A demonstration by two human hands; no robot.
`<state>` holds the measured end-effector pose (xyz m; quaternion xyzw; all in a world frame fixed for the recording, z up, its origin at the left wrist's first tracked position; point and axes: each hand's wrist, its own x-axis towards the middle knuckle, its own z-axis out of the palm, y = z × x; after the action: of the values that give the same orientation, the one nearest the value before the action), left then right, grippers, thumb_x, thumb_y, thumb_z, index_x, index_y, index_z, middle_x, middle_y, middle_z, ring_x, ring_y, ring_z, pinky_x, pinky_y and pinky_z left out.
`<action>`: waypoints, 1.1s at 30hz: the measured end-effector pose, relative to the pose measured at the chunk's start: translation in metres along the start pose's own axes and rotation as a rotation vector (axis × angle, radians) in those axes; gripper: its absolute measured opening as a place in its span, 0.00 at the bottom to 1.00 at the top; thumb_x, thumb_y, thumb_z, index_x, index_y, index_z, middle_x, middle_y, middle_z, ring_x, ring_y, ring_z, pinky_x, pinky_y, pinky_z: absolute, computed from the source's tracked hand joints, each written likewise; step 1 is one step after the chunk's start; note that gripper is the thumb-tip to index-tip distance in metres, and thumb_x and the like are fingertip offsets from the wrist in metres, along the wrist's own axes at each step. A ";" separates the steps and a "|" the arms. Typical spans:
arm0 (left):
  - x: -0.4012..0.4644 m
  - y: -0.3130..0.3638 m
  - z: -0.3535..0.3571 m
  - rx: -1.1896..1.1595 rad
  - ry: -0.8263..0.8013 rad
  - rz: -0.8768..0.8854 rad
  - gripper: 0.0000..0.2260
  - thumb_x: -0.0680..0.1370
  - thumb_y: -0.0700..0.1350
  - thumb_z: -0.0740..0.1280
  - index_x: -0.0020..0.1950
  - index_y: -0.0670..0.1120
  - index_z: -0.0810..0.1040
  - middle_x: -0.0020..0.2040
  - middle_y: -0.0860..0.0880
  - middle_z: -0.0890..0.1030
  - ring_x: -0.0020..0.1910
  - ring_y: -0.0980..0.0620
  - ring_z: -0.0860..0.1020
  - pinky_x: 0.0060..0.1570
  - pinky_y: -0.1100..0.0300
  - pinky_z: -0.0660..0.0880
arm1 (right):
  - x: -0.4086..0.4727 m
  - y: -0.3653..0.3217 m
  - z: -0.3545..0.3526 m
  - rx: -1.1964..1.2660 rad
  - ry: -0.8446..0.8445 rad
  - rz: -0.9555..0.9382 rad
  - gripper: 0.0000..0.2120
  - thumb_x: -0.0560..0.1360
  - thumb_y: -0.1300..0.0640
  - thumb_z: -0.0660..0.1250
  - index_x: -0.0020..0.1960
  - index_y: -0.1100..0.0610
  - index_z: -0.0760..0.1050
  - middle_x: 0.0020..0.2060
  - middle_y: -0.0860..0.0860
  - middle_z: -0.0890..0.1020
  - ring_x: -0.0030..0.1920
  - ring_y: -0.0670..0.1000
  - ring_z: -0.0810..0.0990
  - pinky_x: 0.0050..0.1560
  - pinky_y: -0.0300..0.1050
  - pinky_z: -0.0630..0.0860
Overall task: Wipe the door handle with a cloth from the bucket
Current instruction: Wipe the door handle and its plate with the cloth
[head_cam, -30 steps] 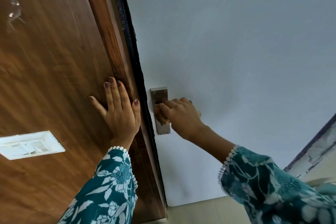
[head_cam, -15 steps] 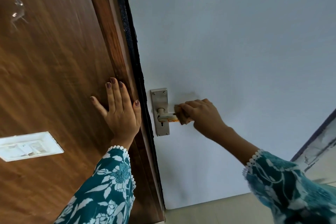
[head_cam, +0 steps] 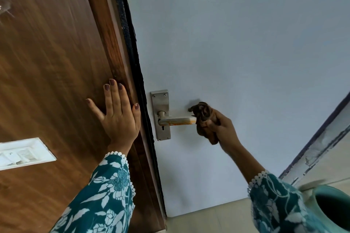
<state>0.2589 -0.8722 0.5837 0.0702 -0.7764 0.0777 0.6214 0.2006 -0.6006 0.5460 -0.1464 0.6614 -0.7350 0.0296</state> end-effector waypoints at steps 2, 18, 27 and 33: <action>-0.001 0.000 0.001 0.007 -0.002 0.003 0.24 0.82 0.49 0.50 0.76 0.39 0.54 0.74 0.43 0.61 0.77 0.49 0.49 0.71 0.39 0.39 | -0.008 0.013 0.006 0.163 0.026 0.079 0.10 0.76 0.68 0.57 0.44 0.57 0.75 0.22 0.51 0.71 0.22 0.48 0.65 0.26 0.38 0.64; -0.001 0.000 0.000 0.002 0.014 -0.004 0.25 0.82 0.49 0.49 0.77 0.41 0.51 0.74 0.42 0.61 0.77 0.50 0.48 0.71 0.40 0.39 | -0.012 0.044 0.041 0.728 0.100 0.312 0.24 0.59 0.53 0.79 0.53 0.56 0.77 0.36 0.51 0.79 0.36 0.50 0.74 0.57 0.54 0.70; -0.003 0.001 0.000 0.008 0.005 -0.007 0.25 0.82 0.49 0.50 0.76 0.39 0.53 0.74 0.44 0.59 0.77 0.50 0.47 0.71 0.40 0.39 | -0.010 0.036 0.041 0.926 0.111 0.362 0.21 0.65 0.54 0.71 0.57 0.57 0.75 0.43 0.54 0.80 0.42 0.51 0.80 0.44 0.50 0.81; -0.001 0.000 0.000 0.007 -0.004 0.012 0.25 0.82 0.49 0.50 0.77 0.40 0.51 0.76 0.43 0.57 0.77 0.50 0.47 0.71 0.39 0.40 | -0.020 0.037 0.113 1.302 -0.014 0.542 0.37 0.58 0.71 0.76 0.65 0.57 0.71 0.59 0.60 0.76 0.58 0.57 0.79 0.52 0.57 0.80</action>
<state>0.2595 -0.8719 0.5827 0.0678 -0.7778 0.0841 0.6191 0.2427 -0.7090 0.5152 0.0662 0.1000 -0.9472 0.2973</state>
